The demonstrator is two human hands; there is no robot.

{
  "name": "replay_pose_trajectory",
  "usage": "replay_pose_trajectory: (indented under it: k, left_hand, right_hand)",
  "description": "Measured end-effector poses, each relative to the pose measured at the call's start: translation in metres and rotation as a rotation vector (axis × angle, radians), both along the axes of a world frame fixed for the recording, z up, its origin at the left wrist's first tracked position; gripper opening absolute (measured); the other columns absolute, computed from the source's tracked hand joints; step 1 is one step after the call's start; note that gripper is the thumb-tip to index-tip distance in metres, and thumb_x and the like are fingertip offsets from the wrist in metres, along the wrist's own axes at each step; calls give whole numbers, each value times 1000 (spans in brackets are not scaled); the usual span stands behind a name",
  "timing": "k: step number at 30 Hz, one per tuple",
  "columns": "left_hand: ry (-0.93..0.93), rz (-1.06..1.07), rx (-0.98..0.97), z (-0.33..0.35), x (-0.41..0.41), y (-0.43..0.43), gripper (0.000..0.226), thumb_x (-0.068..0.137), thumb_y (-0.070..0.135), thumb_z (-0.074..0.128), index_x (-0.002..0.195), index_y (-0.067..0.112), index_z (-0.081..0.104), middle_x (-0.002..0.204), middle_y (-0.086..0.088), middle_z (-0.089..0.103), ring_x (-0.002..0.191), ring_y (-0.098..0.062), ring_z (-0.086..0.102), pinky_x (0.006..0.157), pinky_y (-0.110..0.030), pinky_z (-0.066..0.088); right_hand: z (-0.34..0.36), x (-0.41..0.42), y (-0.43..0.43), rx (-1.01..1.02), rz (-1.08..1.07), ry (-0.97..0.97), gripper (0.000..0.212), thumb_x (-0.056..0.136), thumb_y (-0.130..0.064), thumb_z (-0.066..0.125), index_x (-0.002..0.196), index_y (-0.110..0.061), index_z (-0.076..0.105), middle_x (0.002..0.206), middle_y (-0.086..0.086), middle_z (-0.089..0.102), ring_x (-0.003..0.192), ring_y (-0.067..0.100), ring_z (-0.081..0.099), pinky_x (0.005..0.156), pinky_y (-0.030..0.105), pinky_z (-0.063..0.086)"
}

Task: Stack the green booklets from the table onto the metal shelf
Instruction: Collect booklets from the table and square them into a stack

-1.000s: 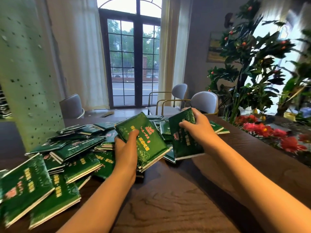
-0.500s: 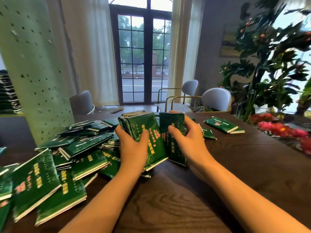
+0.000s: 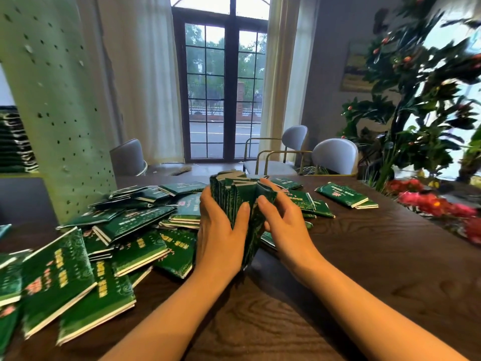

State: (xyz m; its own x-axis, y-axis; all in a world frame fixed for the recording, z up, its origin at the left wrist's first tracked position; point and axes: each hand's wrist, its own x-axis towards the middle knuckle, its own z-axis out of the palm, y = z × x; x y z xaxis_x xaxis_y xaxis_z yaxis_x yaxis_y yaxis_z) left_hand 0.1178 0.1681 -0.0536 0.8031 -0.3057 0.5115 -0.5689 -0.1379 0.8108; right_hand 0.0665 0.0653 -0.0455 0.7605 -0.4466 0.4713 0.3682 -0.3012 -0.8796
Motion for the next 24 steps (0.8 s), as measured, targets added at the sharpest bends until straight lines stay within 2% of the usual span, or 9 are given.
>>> replay_pose_trajectory:
  k: [1, 3, 4, 6, 9, 14, 17, 20, 24]
  left_hand:
    - [1, -4, 6, -1, 0, 1, 68, 93, 39, 51, 145, 15, 15, 144, -6, 40, 129, -23, 43, 105, -42, 38]
    - [1, -19, 32, -1, -1, 2, 76, 89, 50, 47, 147, 16, 12, 147, -5, 37, 132, -23, 41, 105, -42, 38]
    - [2, -24, 47, 0, -3, 3, 83, 84, 59, 43, 147, 16, 11, 148, -5, 36, 132, -23, 41, 105, -43, 39]
    - [1, -20, 61, 0, -4, 4, 99, 71, 73, 38, 147, 17, 10, 148, -6, 36, 132, -25, 42, 104, -46, 40]
    - [3, -14, 52, -1, -2, 4, 110, 66, 85, 43, 147, 18, 11, 147, -4, 37, 131, -23, 42, 104, -45, 41]
    - [33, -71, -13, -3, 2, 6, 109, 51, 73, 62, 140, 30, 18, 137, 4, 46, 122, -13, 49, 98, -33, 44]
    - [56, -105, -37, -3, 4, 6, 109, 50, 70, 67, 140, 32, 18, 135, 3, 48, 122, -13, 51, 101, -35, 44]
    - [84, -112, -58, -4, 5, 5, 100, 64, 63, 68, 142, 25, 19, 135, 2, 50, 122, -14, 50, 103, -36, 42]
    - [94, -117, -58, -5, 9, 3, 67, 88, 31, 65, 140, 21, 24, 129, 1, 52, 118, -17, 52, 98, -35, 42]
  right_hand:
    - [-1, 1, 0, 16, 17, 20, 57, 88, -37, 56, 141, -20, 42, 123, -5, 61, 112, 3, 57, 96, 30, 48]
    - [-1, 1, 0, 58, 47, 35, 50, 95, -26, 53, 142, -17, 40, 90, -17, 63, 81, -8, 60, 74, 16, 48]
    - [-2, 3, 0, 90, 64, 40, 46, 98, -20, 47, 143, -16, 38, 73, -19, 58, 65, -7, 56, 64, 13, 45]
    - [0, 3, 1, 174, 105, 29, 45, 98, -18, 40, 143, -15, 35, 57, -13, 51, 50, 0, 49, 52, 16, 42]
    - [4, 4, 2, 268, 171, -1, 49, 95, -24, 39, 143, -13, 34, 60, -5, 49, 46, 8, 47, 45, 22, 43]
    - [9, 2, -1, 303, 246, -22, 42, 98, -24, 37, 138, -11, 41, 56, -3, 51, 44, 5, 48, 44, 18, 43]
    - [12, -1, -1, 358, 338, -4, 66, 79, -43, 41, 132, -4, 44, 60, 2, 50, 43, 8, 50, 45, 20, 45]
    - [9, -1, -9, 412, 437, -4, 66, 81, -48, 32, 138, -16, 38, 63, 3, 53, 44, 13, 50, 45, 25, 47]
    - [10, 0, -19, 388, 435, 67, 63, 83, -55, 27, 136, -23, 37, 58, 6, 52, 39, 13, 47, 40, 24, 43]
